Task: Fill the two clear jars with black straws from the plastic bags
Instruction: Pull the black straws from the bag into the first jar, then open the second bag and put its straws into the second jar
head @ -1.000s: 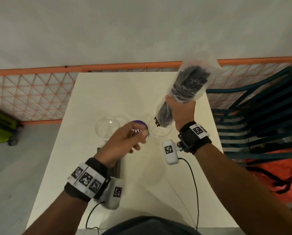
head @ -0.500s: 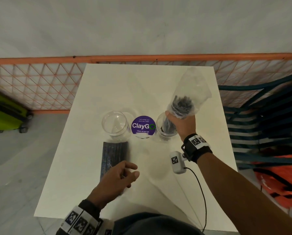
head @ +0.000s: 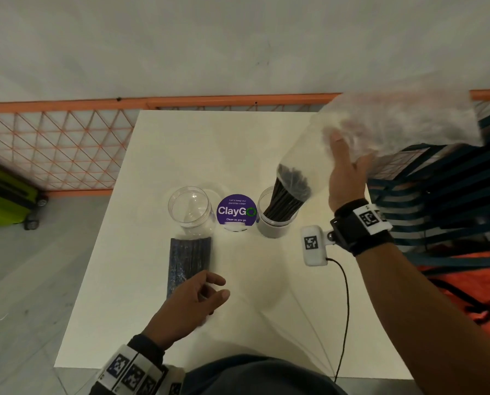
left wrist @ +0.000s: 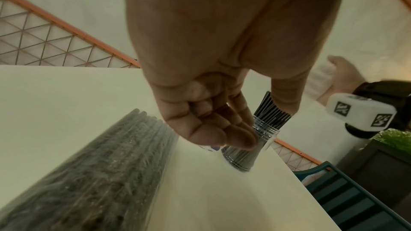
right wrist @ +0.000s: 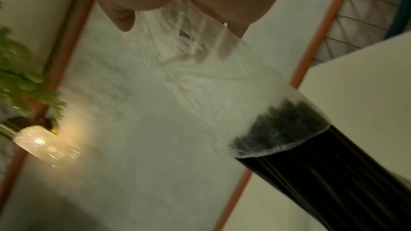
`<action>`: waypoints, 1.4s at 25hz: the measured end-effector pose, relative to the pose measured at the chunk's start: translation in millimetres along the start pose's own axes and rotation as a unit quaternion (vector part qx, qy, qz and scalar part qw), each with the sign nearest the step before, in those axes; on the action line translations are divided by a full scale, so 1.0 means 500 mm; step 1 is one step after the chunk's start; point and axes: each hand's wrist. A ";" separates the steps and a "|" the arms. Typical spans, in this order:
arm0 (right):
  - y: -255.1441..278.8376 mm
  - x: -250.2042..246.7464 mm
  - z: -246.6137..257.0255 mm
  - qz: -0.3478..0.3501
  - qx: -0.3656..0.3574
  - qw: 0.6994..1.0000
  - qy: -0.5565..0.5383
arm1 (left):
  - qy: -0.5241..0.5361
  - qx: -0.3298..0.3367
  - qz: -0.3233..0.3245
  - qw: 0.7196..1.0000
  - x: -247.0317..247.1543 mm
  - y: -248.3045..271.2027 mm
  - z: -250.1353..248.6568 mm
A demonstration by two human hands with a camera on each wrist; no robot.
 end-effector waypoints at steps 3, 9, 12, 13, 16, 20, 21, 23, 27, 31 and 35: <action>0.012 -0.012 0.088 -0.086 -0.009 0.996 -0.010 | 0.003 -0.006 -0.007 1.000 -0.004 0.006 0.017; 0.116 -0.091 0.132 0.168 -0.144 0.966 0.133 | 0.015 -0.005 -0.025 1.000 -0.010 0.020 0.053; 0.167 -0.163 0.004 0.322 0.023 0.854 0.408 | 0.032 -0.003 -0.035 0.999 -0.007 0.030 0.063; 0.191 -0.188 -0.049 0.344 0.090 0.805 0.475 | 0.040 -0.003 -0.039 0.998 -0.007 0.034 0.064; 0.248 -0.248 -0.177 0.383 0.192 0.644 0.634 | 0.045 -0.004 -0.042 0.998 -0.007 0.041 0.071; 0.275 -0.270 -0.236 0.325 0.170 0.596 0.714 | 0.044 -0.003 -0.039 0.998 -0.011 0.050 0.084; 0.279 -0.269 -0.241 0.296 0.119 0.614 0.722 | 0.046 -0.002 -0.043 0.998 -0.014 0.053 0.088; 0.286 -0.257 -0.246 0.256 -0.006 0.632 0.731 | 0.050 -0.002 -0.055 0.997 -0.020 0.059 0.099; 0.305 -0.237 -0.261 0.234 -0.179 0.634 0.716 | 0.029 -0.002 -0.073 0.997 -0.030 0.066 0.123; 0.327 -0.217 -0.285 0.306 -0.117 0.554 0.765 | -0.022 -0.034 -0.092 0.995 -0.038 0.075 0.166; 0.298 -0.217 -0.291 0.270 0.128 0.575 0.762 | -0.098 -0.047 -0.059 0.992 -0.035 0.067 0.204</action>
Point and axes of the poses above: each hand's wrist, its own y-axis away from the middle knuckle, its own x-axis out of the palm, z = x × y, and after that the axes turned 6 degrees about -y, right-handed
